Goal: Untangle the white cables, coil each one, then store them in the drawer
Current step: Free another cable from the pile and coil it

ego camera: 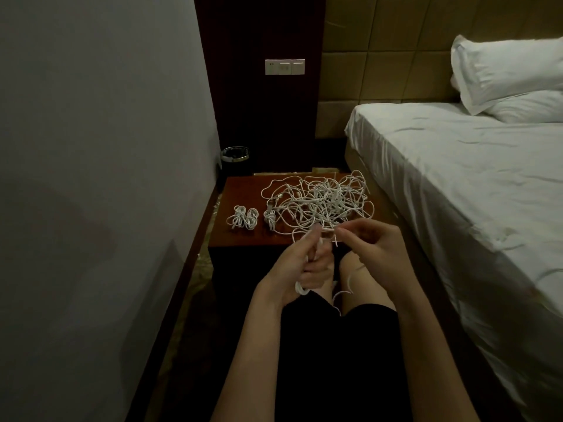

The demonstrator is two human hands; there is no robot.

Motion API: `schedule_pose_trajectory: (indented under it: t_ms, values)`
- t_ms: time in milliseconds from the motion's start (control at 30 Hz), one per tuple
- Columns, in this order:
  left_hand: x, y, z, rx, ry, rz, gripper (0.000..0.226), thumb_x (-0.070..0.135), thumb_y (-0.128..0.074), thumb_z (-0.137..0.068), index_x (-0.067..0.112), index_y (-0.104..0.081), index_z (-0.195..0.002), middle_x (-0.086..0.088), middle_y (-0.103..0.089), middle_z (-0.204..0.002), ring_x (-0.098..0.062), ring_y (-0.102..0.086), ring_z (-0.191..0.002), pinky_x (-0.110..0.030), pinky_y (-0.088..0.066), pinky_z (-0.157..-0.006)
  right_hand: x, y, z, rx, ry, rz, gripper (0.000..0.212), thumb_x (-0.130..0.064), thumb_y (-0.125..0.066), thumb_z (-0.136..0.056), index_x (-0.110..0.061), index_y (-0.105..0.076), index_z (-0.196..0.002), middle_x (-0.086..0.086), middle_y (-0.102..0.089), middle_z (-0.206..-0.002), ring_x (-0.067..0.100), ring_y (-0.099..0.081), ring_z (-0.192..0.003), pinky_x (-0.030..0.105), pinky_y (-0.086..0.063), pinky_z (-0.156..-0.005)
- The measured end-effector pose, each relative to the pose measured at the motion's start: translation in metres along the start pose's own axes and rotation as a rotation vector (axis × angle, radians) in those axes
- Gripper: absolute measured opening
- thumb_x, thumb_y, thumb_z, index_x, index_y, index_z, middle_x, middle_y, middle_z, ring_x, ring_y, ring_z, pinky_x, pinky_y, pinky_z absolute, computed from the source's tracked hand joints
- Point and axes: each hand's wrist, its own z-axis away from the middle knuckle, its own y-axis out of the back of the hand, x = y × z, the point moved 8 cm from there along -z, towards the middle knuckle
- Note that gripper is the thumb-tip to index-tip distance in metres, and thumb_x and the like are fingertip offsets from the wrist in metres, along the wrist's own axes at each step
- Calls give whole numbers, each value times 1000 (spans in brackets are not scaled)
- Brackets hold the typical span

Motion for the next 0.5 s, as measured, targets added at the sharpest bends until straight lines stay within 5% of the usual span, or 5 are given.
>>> schedule_pose_trajectory:
  t_ms: [100,200,367,433,500]
  values:
    - [9,15,-4,134,-118,11,57,50,-23,-99,7,-59,-92,6,-40,-42,-1,-26,-30,-12,-20,-32,-2,5,-3,31,9,92,6,-10,-71,-84,-16,-71,-85,0,-70,-76,7,-65,-65,14,-49,-59]
    - [9,17,-7,237,-154,-4,59,51,-20,-101,10,-59,-120,2,-45,-54,-3,-30,-36,-14,-21,-37,3,-2,-3,28,4,198,6,-10,-73,-82,-16,-73,-80,4,-71,-74,19,-69,-71,31,-57,-66]
    - [23,21,-4,423,-214,-306,57,53,-24,-101,18,-69,-98,2,-64,-79,-7,-61,-68,-21,-47,-63,7,-12,-5,15,37,378,1,-23,-77,-80,-22,-76,-80,-2,-71,-72,13,-66,-70,38,-56,-72]
    - [26,21,-2,425,-252,-157,53,49,-28,-101,12,-64,-89,-5,-72,-92,-16,-69,-90,-28,-54,-80,7,-17,-5,3,52,408,5,-24,-76,-80,-22,-78,-85,-4,-72,-75,9,-65,-71,39,-56,-74]
    - [28,19,0,375,-302,157,47,44,-31,-102,12,-52,-75,-9,-71,-82,-22,-71,-89,-33,-55,-81,5,-23,-3,-52,65,389,6,-21,-75,-82,-24,-77,-87,-5,-69,-66,8,-64,-63,39,-55,-71]
